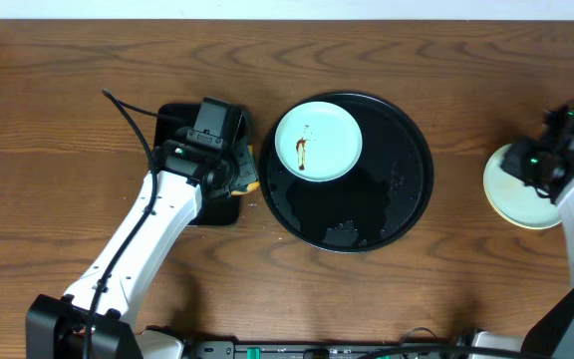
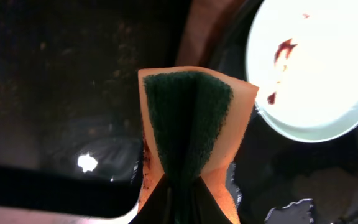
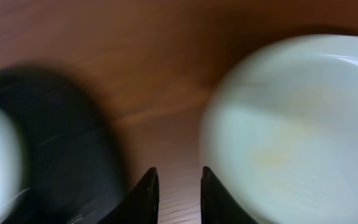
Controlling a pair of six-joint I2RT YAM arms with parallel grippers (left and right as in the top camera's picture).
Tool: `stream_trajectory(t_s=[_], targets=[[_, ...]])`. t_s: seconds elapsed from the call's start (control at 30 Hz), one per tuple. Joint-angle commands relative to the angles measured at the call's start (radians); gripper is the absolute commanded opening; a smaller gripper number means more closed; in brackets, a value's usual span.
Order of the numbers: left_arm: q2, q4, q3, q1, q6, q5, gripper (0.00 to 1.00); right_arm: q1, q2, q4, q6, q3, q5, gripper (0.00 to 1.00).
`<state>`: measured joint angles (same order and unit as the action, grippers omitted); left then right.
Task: Clean dirty plates on tray and stack at the side
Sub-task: 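Carry the light-blue plate right and stack it on the yellow plate, then reach the right gripper to the stained light-blue plate and grip its rim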
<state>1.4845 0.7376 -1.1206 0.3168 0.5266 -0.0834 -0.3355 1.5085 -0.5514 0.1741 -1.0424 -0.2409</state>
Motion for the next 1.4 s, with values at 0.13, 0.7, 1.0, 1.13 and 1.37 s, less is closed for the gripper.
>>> stream_trajectory(t_s=[0.13,0.7,1.0,1.13,1.37], targets=[[-0.024,0.048,0.002,-0.054,-0.037,0.069,0.08,0.296,-0.018,-0.132,-0.127,-0.103,-0.142,0.29],[-0.039,0.089,0.002,-0.120,-0.041,0.068,0.08,0.661,0.017,-0.064,-0.068,-0.287,0.020,0.95],[-0.039,0.088,0.002,-0.120,-0.040,0.068,0.08,0.683,0.137,0.014,0.017,-0.288,0.151,0.84],[-0.039,0.088,0.002,-0.120,-0.040,0.068,0.08,0.685,0.257,0.028,0.042,-0.287,0.151,0.86],[-0.039,0.088,0.002,-0.120,-0.040,0.068,0.08,0.685,0.440,0.063,0.112,-0.287,0.147,0.75]])
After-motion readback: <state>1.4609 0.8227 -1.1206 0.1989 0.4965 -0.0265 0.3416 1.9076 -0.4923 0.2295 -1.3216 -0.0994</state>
